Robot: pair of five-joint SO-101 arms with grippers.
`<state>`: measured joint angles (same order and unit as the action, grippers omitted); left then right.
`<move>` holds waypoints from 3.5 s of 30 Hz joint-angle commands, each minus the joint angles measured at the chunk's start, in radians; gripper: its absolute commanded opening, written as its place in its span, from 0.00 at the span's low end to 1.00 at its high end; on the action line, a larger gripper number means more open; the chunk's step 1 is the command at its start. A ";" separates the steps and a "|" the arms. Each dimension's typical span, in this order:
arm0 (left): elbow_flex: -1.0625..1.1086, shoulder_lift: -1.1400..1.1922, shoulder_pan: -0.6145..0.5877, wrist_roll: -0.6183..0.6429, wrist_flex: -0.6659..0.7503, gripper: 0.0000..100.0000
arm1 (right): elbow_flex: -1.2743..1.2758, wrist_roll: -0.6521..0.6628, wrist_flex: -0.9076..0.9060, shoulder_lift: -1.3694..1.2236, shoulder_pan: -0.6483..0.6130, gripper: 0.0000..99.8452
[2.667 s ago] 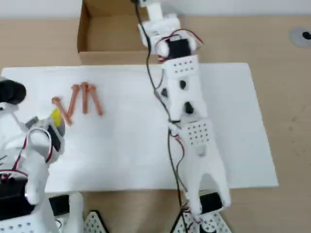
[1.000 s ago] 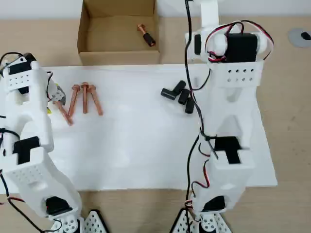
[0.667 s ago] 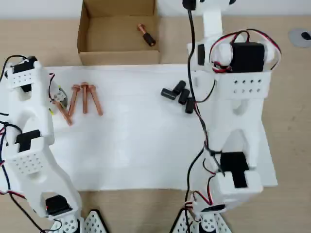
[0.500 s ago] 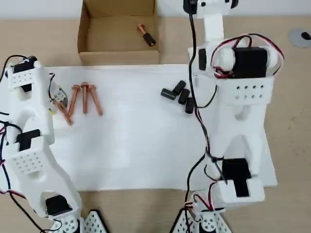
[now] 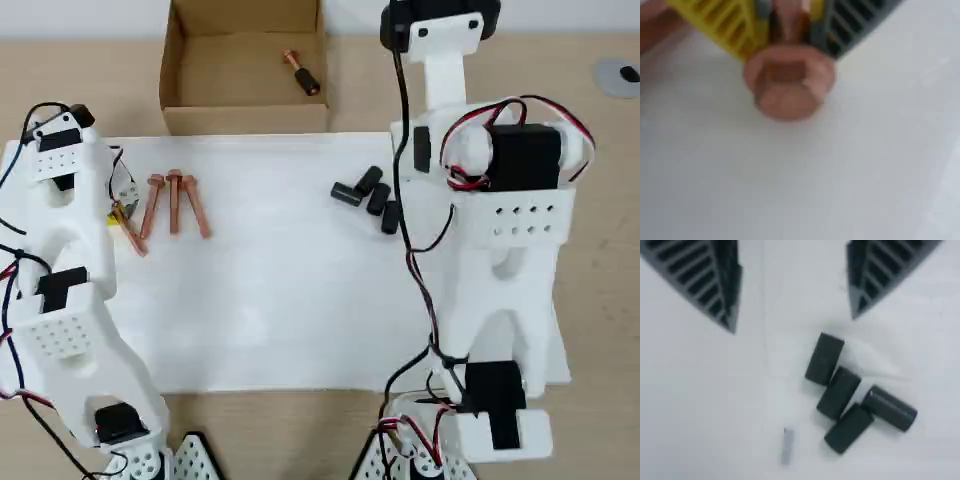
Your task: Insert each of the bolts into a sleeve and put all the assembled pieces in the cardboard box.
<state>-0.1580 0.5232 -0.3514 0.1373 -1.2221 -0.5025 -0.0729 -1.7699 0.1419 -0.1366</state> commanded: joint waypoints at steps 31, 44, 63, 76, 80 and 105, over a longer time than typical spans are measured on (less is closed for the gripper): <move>1.126 -1.764 0.123 -0.026 0.353 0.01 | 0.191 0.982 0.187 -0.418 -0.064 0.18; 1.344 -2.241 0.123 -0.031 0.345 0.01 | -0.219 0.982 0.199 -0.829 -0.062 0.18; 1.433 -2.307 0.124 -0.032 0.344 0.01 | -0.610 0.925 0.077 -1.125 -0.111 0.18; 1.458 -2.301 0.130 -0.031 0.347 0.01 | -0.684 0.876 -0.018 -1.138 -0.166 0.18; 1.458 -2.301 0.130 -0.031 0.345 0.01 | -0.742 0.859 -0.018 -1.136 -0.165 0.18; 1.450 -2.301 0.123 -0.040 0.344 0.01 | -0.486 0.850 0.015 -1.150 -0.099 0.18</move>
<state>1.3057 -1.7722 -0.2148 0.1097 -0.8953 -0.9904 0.7802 -1.7530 -0.9996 -0.2716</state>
